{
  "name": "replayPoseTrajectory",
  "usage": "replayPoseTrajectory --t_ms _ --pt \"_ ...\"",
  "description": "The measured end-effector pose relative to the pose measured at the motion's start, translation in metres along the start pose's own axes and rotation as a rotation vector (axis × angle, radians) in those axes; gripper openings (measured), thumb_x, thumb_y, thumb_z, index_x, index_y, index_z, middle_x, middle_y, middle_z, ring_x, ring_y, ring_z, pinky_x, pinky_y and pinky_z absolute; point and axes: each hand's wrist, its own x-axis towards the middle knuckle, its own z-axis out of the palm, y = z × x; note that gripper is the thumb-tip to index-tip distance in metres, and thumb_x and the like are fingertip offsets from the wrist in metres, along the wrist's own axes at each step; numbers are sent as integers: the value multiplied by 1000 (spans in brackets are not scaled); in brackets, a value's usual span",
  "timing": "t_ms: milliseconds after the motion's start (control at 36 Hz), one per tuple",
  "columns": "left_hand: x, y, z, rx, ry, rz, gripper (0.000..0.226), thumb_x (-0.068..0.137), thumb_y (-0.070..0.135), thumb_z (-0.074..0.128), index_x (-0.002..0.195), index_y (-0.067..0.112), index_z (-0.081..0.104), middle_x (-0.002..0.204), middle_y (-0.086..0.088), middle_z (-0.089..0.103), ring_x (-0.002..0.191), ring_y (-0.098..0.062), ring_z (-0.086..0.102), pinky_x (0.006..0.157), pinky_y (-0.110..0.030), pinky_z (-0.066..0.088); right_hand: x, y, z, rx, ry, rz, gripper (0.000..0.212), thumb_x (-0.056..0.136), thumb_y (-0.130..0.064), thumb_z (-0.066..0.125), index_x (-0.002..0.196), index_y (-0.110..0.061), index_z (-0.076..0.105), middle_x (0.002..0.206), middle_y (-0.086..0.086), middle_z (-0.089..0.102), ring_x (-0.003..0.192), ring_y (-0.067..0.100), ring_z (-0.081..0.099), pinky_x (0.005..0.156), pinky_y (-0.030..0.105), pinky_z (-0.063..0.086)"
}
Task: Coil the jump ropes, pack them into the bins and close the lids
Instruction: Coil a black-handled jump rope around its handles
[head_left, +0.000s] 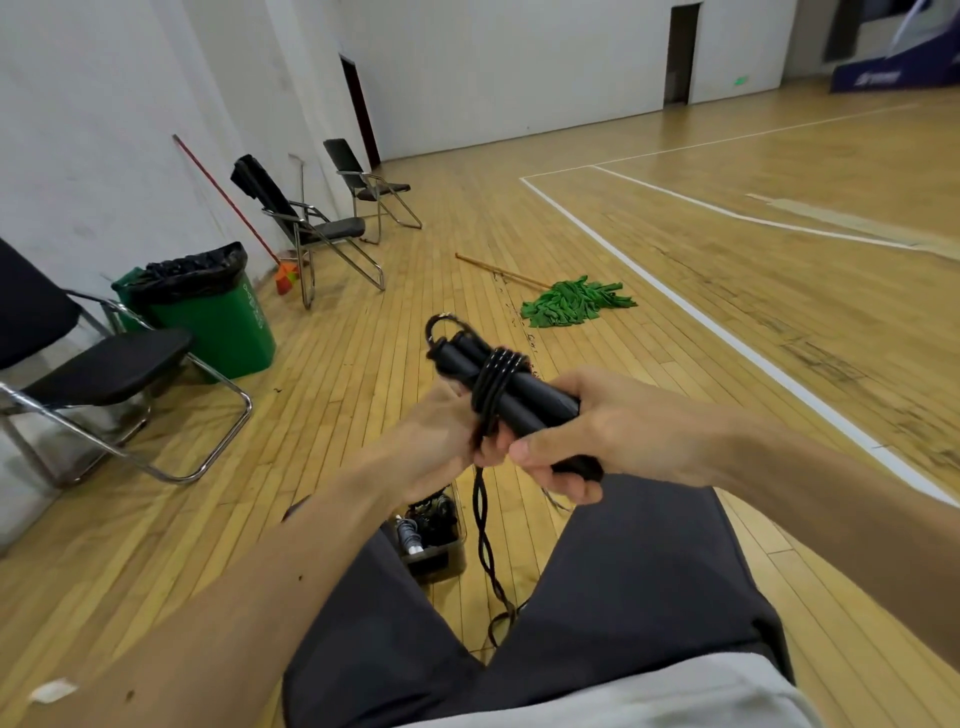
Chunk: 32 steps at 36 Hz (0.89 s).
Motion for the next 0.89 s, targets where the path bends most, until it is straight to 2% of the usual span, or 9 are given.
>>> replayPoseTrajectory --t_ms 83,139,306,472,583,639,778,833,889 --pt "-12 -1 10 51 -32 -42 35 107 32 40 89 7 56 59 0 49 49 -9 43 48 -20 37 3 0 -12 124 161 -1 10 94 -5 66 97 1 58 70 11 59 55 18 51 49 27 44" --pt "-17 -5 13 61 -18 -76 42 105 43 37 87 11 57 56 1 46 48 -12 40 49 -23 35 4 2 -22 144 226 26 14 94 -6 67 100 1 57 72 13 59 55 20 50 48 28 43" --pt "-21 2 17 188 -5 -50 39 107 35 36 81 10 51 53 3 35 45 -9 28 45 -21 25 8 22 -34 52 300 124 16 91 -7 71 100 4 63 76 13 66 58 19 54 50 28 45" --pt "-26 3 22 648 19 129 39 105 38 41 74 19 53 50 15 42 49 -3 38 53 -22 30 15 28 -38 2 296 214 15 88 -8 74 96 3 67 80 13 71 55 17 58 49 26 47" --pt "-33 16 17 846 -9 178 38 102 44 48 75 16 50 62 8 44 54 -7 38 55 -32 35 13 29 -38 -39 283 215 20 88 -9 75 98 5 66 81 13 72 57 17 58 53 29 46" --pt "-35 25 15 955 -18 174 35 101 43 49 76 20 49 64 7 49 55 -9 42 55 -31 37 13 28 -37 -61 283 202 19 88 -10 75 98 3 66 83 14 73 58 18 58 55 30 46" --pt "-35 44 10 1266 13 201 22 104 41 45 90 25 51 72 9 53 62 -8 51 54 -20 35 17 25 -33 -141 306 224 19 89 -13 75 101 0 66 83 14 75 60 20 59 54 30 47" --pt "-35 49 8 1355 -7 229 22 104 41 44 96 24 54 76 11 51 65 -7 49 57 -20 32 17 26 -31 -178 283 267 20 90 -14 74 103 -1 66 85 14 76 59 19 59 53 28 48" --pt "-34 52 6 1414 -46 237 24 104 40 46 103 20 58 84 9 53 72 -9 52 63 -22 36 17 26 -30 -207 244 320 17 91 -14 72 103 -3 66 83 13 76 57 18 59 53 28 49"
